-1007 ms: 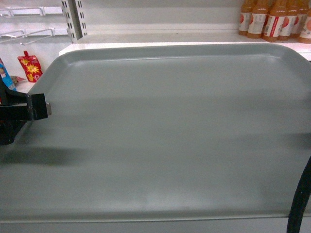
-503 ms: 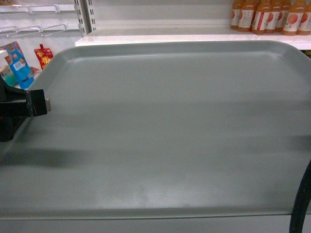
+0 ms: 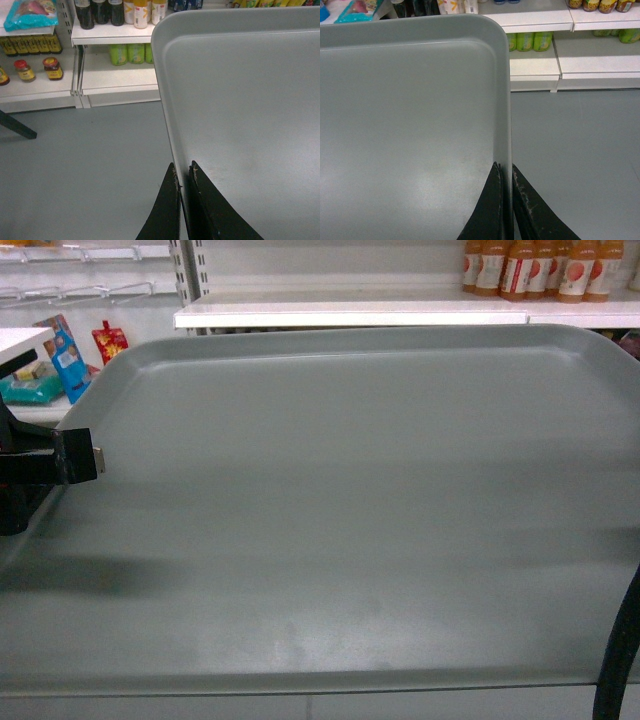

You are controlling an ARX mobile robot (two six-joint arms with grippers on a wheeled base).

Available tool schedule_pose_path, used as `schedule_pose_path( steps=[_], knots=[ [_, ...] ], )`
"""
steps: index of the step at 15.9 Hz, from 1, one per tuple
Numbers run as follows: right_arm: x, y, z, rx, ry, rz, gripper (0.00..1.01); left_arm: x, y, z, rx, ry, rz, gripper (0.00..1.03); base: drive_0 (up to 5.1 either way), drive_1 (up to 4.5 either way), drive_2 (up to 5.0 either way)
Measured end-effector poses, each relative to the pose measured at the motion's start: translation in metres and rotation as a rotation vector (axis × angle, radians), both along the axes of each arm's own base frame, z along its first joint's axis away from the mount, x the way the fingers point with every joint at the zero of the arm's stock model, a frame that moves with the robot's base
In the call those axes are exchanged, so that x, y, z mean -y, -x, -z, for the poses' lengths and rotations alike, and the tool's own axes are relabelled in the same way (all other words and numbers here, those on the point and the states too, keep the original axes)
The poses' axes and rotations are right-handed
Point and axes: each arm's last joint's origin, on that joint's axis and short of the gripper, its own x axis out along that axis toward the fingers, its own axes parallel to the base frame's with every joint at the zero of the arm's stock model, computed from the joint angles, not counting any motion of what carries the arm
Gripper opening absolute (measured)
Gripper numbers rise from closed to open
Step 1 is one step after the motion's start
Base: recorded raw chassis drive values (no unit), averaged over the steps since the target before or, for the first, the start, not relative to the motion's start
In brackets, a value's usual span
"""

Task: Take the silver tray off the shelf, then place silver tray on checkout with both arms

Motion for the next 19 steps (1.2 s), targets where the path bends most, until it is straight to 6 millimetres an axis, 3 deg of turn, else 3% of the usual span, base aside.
schedule_pose_path(
  steps=[19],
  knots=[
    [0.0001,0.0003,0.0002,-0.004,0.001,0.0,0.03,0.0001,0.0002,0.0004,-0.004,-0.001,0.001,0.04,0.0,-3.85,3.9]
  ],
)
